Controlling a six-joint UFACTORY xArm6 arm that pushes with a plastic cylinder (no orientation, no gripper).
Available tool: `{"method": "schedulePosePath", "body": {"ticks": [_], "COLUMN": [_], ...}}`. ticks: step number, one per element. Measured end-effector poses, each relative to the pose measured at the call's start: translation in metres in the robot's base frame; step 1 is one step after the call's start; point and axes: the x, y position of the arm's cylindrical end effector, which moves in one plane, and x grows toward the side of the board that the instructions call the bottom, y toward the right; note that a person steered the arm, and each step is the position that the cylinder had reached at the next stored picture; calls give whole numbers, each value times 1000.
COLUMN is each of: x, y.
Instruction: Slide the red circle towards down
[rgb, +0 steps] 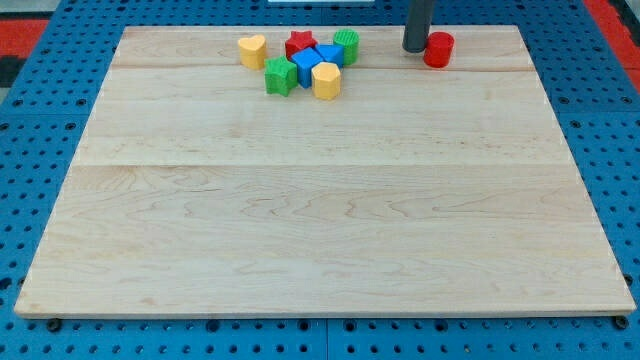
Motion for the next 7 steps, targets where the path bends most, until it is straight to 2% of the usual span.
{"method": "schedulePosePath", "body": {"ticks": [1, 2, 3, 5, 7], "x": [-36, -32, -8, 65, 53], "y": [1, 26, 50, 52, 58]}}
